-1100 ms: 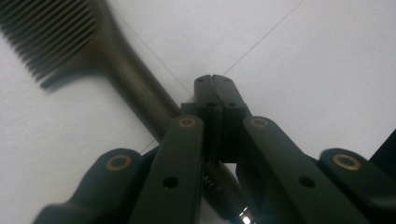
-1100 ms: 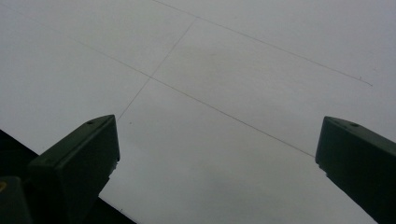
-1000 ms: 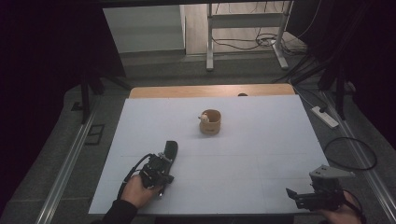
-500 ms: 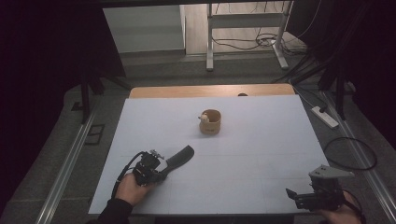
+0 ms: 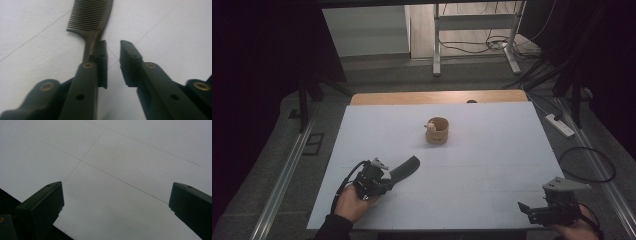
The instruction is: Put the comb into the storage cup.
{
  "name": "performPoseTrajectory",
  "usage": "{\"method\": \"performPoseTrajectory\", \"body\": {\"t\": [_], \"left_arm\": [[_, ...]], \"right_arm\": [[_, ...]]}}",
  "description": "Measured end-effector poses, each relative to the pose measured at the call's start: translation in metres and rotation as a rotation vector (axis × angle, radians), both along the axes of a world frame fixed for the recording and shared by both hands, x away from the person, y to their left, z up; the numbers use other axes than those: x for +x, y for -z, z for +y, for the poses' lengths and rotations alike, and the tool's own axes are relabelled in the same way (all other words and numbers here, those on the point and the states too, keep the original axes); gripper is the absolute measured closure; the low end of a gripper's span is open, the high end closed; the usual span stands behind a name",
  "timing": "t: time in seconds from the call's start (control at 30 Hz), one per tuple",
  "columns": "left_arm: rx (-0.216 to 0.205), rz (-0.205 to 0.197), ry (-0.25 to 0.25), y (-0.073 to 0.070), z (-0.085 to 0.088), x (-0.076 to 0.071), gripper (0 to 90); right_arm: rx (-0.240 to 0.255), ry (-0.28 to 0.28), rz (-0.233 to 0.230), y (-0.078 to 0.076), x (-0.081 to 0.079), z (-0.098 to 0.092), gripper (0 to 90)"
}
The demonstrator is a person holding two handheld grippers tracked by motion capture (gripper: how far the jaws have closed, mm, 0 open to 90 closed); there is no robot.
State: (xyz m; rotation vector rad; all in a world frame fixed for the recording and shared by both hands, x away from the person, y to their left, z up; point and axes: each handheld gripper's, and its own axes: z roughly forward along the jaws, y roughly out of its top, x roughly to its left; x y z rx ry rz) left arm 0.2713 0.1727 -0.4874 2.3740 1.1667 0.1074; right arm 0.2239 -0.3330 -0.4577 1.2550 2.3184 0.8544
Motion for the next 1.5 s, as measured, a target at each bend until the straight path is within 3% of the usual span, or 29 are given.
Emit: {"method": "performPoseTrajectory", "body": {"t": [0.33, 0.5, 0.63, 0.87, 1.17, 1.5], "left_arm": [[-0.001, -0.051, -0.033, -0.003, 0.014, 0.003, 42.4], [-0.036, -0.064, -0.073, -0.004, 0.025, 0.008, 19.8], [-0.06, -0.061, -0.077, -0.006, 0.033, 0.011, 7.1], [-0.069, -0.052, -0.061, -0.007, 0.035, 0.016, 0.0], [-0.014, -0.067, -0.048, 0.002, 0.027, 0.019, 0.0], [0.063, -0.025, 0.007, 0.025, 0.014, 0.022, 0.0]], "right_arm": [[-0.002, 0.0, 0.001, 0.0, 0.0, 0.0, 0.0], [-0.002, -0.001, 0.002, 0.0, 0.0, 0.0, 0.0], [-0.001, -0.001, 0.004, 0.0, 0.0, 0.0, 0.0], [-0.002, 0.0, 0.006, 0.0, 0.001, 0.0, 0.0], [-0.003, 0.001, 0.008, 0.0, 0.001, 0.0, 0.0], [-0.001, -0.001, 0.009, 0.0, 0.001, 0.0, 0.0]]}}
